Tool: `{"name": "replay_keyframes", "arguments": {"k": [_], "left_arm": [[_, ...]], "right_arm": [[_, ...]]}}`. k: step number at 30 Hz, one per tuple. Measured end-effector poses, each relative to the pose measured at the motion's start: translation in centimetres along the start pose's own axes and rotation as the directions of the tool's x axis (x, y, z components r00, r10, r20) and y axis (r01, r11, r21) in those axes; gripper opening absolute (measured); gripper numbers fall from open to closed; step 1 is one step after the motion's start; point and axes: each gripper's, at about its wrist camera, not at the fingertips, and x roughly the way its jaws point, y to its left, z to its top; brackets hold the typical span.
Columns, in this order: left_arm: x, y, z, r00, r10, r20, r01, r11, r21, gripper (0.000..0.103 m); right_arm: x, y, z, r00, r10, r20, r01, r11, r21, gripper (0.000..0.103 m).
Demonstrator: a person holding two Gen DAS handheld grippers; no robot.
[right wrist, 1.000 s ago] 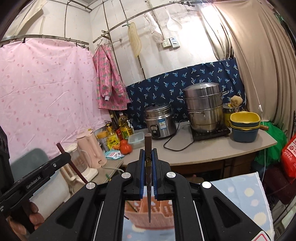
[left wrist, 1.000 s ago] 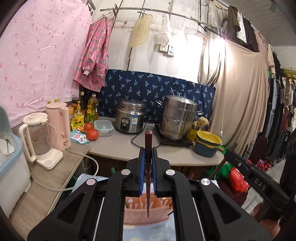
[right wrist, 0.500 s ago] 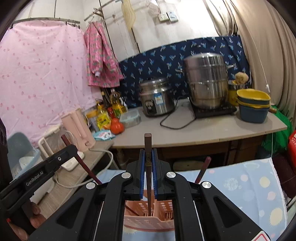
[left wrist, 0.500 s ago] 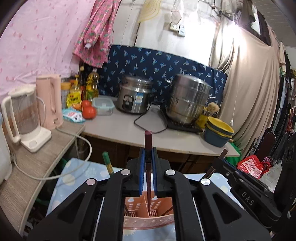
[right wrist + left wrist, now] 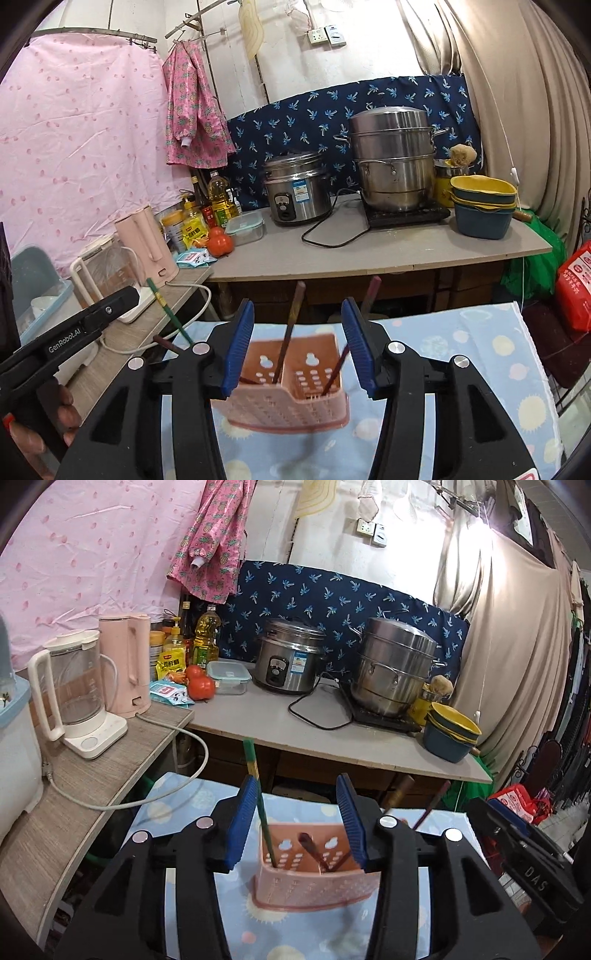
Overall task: Organize utensils
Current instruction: 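Drop the chopsticks into the pink basket by opening both tools, then grasp a green chopstick with the left tool while the right tool grasps a red chopstick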
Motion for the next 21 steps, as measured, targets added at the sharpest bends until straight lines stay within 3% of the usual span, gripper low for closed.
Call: {"name": "replay_keyframes", "arguments": {"k": [7, 13, 21], "left_arm": [[-4.4, 0.2, -4.4, 0.998, 0.002, -0.057, 0.000, 0.999, 0.039, 0.043], [-8.1, 0.9, -10.5, 0.991, 0.008, -0.137, -0.002, 0.999, 0.038, 0.043], [-10.4, 1.1, -19.6, 0.947, -0.011, -0.321, 0.024, 0.999, 0.037, 0.043]], "right_arm": [[-5.0, -0.5, -4.4, 0.999, 0.005, -0.044, -0.005, 1.000, -0.011, 0.049], [-9.6, -0.9, -10.2, 0.993, -0.031, -0.112, 0.027, 0.999, -0.036, 0.049], [-14.1, -1.4, -18.5, 0.966, -0.078, -0.246, 0.069, 0.997, -0.047, 0.047]]}}
